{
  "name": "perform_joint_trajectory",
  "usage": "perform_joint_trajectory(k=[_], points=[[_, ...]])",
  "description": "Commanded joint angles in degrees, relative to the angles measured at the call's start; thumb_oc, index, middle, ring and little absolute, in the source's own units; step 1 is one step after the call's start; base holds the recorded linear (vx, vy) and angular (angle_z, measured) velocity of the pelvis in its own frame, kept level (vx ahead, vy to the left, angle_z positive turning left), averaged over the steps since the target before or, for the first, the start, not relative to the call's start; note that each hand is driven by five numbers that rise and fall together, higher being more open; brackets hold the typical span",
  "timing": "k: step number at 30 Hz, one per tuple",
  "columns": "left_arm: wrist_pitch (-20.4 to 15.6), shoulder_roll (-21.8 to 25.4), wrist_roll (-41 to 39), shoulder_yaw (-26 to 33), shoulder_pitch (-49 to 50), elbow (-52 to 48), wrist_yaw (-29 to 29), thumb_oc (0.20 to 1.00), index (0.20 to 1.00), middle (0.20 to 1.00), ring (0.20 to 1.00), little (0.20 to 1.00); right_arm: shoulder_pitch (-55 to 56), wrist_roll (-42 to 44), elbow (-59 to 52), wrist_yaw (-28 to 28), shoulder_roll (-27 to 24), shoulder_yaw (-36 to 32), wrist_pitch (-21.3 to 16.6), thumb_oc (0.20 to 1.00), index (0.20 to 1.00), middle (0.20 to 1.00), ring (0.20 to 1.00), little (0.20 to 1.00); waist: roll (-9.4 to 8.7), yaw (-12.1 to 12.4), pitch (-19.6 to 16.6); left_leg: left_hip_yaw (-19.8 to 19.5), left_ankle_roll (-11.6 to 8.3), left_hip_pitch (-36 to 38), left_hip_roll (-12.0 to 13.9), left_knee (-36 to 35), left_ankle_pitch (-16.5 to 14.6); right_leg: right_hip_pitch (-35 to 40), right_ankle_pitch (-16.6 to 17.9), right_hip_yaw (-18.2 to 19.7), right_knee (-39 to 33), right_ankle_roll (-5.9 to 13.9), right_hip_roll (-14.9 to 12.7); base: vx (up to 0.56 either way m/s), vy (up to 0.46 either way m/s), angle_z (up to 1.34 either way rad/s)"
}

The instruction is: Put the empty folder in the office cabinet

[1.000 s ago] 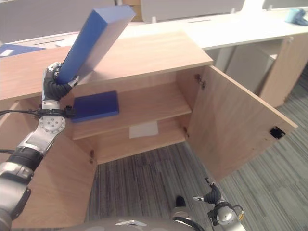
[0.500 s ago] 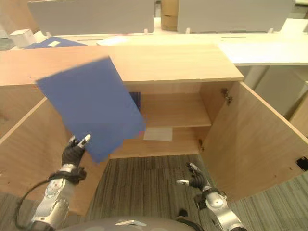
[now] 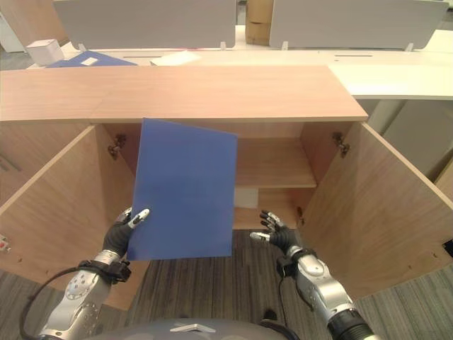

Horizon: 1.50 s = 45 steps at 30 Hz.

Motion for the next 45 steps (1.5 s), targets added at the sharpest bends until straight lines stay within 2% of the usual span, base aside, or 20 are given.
perform_joint_trajectory(k=[1,9,15,28,36,45], points=[[-5.03,2.99,3.61,-0.03,-7.97,-3.76,0.18,0.200,0.200,0.200,0.200,0.200,-6.61,6.02,-5.27,0.25,-1.87,-0.08,-0.85,1.000,1.000,1.000,1.000,1.000,0.61,0.77,0.65,-2.46,4.21,-0.35,-2.72,0.07,-6.40,2.05,-3.27,-1.63,0.18,1.79,-0.84,0.00,0.000,0.00],[-5.12,5.87,10.70,0.43,-9.48,-5.88,5.51,0.200,0.200,0.200,0.200,0.200,-10.97,10.64,-6.84,-1.17,-3.45,-1.57,0.82,1.000,1.000,1.000,1.000,1.000,0.31,2.18,-0.11,-2.98,4.26,-0.53,-2.89,0.07,-6.49,2.00,-3.15,-2.11,0.18,2.10,-1.17,0.04,0.021,0.01],[-5.94,6.94,13.22,0.89,-10.26,-6.94,6.62,0.200,0.200,0.200,0.200,0.200,-15.97,13.59,-8.00,-2.98,-3.68,-2.01,2.58,1.000,1.000,1.000,1.000,1.000,-0.15,3.34,-0.02,-3.37,4.35,-0.85,-2.98,0.07,-6.47,1.95,-3.11,-2.61,0.18,2.13,-1.31,0.02,0.006,0.00],[-7.19,5.69,12.12,-1.55,-12.91,-9.05,7.24,0.200,0.200,0.200,0.200,0.200,-24.88,17.84,-7.69,-8.88,-0.82,0.07,5.09,1.000,1.000,1.000,1.000,1.000,-0.83,4.87,0.00,-4.03,4.42,-1.27,-3.22,0.07,-6.40,1.89,-2.88,-3.27,0.18,2.15,-1.44,0.01,-0.002,0.05],[-8.93,4.09,11.10,-3.21,-15.22,-9.67,8.78,0.200,0.200,0.200,0.200,0.200,-25.76,18.58,-7.66,-10.16,0.96,1.76,5.65,1.000,1.000,1.000,1.000,1.000,-1.09,4.73,-0.21,-3.93,4.29,-1.34,-3.10,0.07,-6.39,1.72,-2.78,-3.17,0.18,2.10,-1.36,0.00,0.000,0.00],[-8.84,2.02,8.25,-5.34,-17.60,-9.67,11.80,0.200,0.200,0.200,0.200,0.200,-26.65,19.47,-7.64,-10.96,2.96,3.43,6.06,1.000,1.000,1.000,1.000,1.000,-1.19,4.39,-0.27,-4.02,4.12,-1.26,-3.01,0.07,-6.49,1.80,-2.91,-3.09,0.18,1.95,-1.29,0.00,0.000,0.00]])
